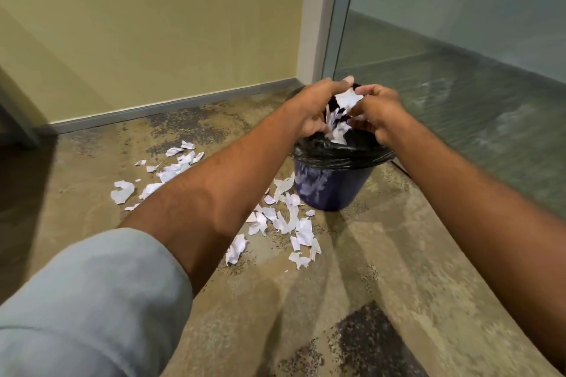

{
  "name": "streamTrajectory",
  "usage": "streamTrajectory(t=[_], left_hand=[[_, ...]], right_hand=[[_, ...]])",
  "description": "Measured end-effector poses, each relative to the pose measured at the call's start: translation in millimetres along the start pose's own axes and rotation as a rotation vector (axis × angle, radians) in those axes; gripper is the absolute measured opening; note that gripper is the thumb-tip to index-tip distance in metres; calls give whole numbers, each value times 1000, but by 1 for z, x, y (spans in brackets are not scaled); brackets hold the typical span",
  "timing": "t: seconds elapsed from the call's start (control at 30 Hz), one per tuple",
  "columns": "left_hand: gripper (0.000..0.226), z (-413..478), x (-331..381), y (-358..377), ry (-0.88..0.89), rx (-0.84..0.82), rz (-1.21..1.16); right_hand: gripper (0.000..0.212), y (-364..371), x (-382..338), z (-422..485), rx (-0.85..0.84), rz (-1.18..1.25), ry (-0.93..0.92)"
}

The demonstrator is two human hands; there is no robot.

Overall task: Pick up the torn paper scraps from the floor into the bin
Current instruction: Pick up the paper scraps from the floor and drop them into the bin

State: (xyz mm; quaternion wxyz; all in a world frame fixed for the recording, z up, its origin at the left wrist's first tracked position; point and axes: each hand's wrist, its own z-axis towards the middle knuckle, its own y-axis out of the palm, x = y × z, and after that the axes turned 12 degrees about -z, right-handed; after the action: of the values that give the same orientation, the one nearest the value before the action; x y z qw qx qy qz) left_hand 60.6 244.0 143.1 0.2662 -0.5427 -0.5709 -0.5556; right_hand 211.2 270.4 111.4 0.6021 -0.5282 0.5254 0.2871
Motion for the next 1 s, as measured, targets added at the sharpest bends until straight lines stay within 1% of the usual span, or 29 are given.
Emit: streamTrajectory(t=[0.07, 0.1, 0.2, 0.23, 0.3, 0.37, 0.43, 0.53, 0.6, 0.7, 0.73, 0.8, 0.9, 0.97, 1.0], left_hand=[[27, 0, 0, -3, -6, -17, -31], [25, 3, -1, -4, 7, 1, -38], [15, 13, -3, -12, 103, 124, -44], [15, 14, -3, -15, 138, 159, -55], [16, 12, -4, -22, 201, 189, -77], [14, 1, -9, -33, 249, 206, -88], [11, -14, -19, -47, 272, 225, -70], [13, -38, -49, -72, 259, 261, 28], [14, -51, -78, -93, 207, 302, 114], [11, -63, -127, -127, 127, 344, 230], [11, -68, -142, -137, 96, 359, 281], [15, -75, -168, -154, 38, 394, 413], [28, -82, -201, -169, -44, 377, 562], [41, -84, -217, -175, -42, 411, 791], [49, -85, -224, -178, -49, 450, 941]], right_hand=[[54, 0, 6, 7, 3, -111, -35], [58, 0, 8, 9, 1, -160, -53], [60, 1, 11, 15, 39, -285, -77], [55, 1, 10, 15, 73, -328, -94], [40, 4, 7, 8, 170, -388, -148], [22, 10, 5, -8, 240, -362, -212], [13, 18, 9, -39, 172, -247, -277], [9, 35, 27, -97, -58, -173, -369], [8, 50, 55, -123, -193, -206, -356], [11, 74, 113, -134, -264, -320, -295], [15, 80, 133, -133, -278, -391, -273], [36, 87, 171, -128, -295, -602, -259], [86, 89, 211, -123, -336, -882, -229], [115, 88, 226, -124, -387, -1004, -174], [124, 87, 230, -125, -414, -1044, -152]])
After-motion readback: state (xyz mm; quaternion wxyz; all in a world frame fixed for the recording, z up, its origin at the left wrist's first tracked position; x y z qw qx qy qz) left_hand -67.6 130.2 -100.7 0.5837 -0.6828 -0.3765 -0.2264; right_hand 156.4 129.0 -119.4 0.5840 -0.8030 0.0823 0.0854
